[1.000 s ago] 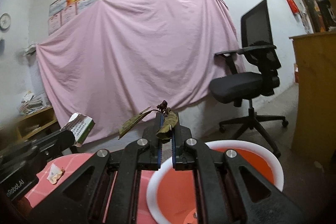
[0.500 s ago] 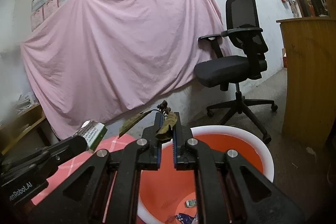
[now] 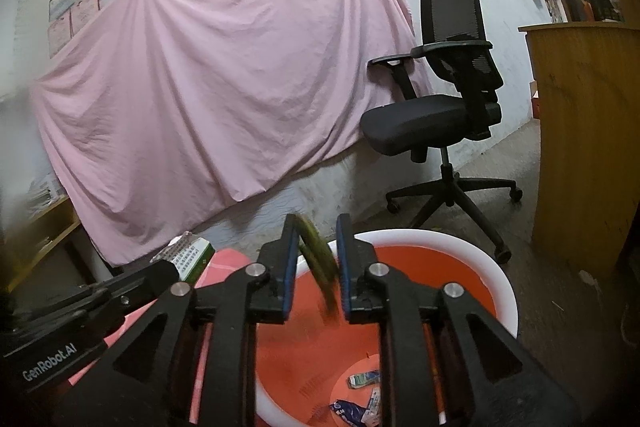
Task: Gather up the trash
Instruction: 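Open both tools to drop the paper and leaves into the bucket, then bring both tools back over the table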
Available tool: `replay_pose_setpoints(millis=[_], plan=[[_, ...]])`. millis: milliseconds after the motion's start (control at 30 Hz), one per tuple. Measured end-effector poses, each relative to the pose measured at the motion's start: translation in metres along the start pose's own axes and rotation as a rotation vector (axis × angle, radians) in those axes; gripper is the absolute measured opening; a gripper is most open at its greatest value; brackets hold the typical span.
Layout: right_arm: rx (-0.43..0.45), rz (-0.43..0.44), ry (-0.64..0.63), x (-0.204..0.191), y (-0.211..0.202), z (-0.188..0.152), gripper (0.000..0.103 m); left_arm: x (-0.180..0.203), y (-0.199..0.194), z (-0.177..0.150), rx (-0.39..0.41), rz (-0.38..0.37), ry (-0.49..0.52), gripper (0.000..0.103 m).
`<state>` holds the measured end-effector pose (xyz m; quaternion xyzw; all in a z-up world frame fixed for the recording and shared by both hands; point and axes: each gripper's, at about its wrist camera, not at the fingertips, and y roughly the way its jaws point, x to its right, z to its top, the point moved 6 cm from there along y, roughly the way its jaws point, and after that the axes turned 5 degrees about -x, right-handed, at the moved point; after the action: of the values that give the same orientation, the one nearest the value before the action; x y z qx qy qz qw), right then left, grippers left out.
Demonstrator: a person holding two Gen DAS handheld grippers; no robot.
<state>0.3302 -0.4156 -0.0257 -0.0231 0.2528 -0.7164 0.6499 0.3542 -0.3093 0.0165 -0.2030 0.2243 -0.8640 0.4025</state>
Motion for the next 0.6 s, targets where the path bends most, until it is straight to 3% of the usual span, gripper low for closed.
replay_pose_setpoints(millis=[333, 500, 600], plan=[[0.002, -0.009, 0.006, 0.002, -0.001, 0.000, 0.098, -0.006, 0.002, -0.002, -0.025, -0.006, -0.027, 0.002], [0.007, -0.010, 0.000, 0.000, -0.002, 0.000, 0.101, -0.013, -0.003, 0.000, -0.003, 0.015, -0.043, 0.003], [0.018, -0.007, -0.005, -0.001, -0.004, 0.004, 0.103, -0.021, -0.011, 0.001, 0.025, 0.046, -0.056, 0.009]])
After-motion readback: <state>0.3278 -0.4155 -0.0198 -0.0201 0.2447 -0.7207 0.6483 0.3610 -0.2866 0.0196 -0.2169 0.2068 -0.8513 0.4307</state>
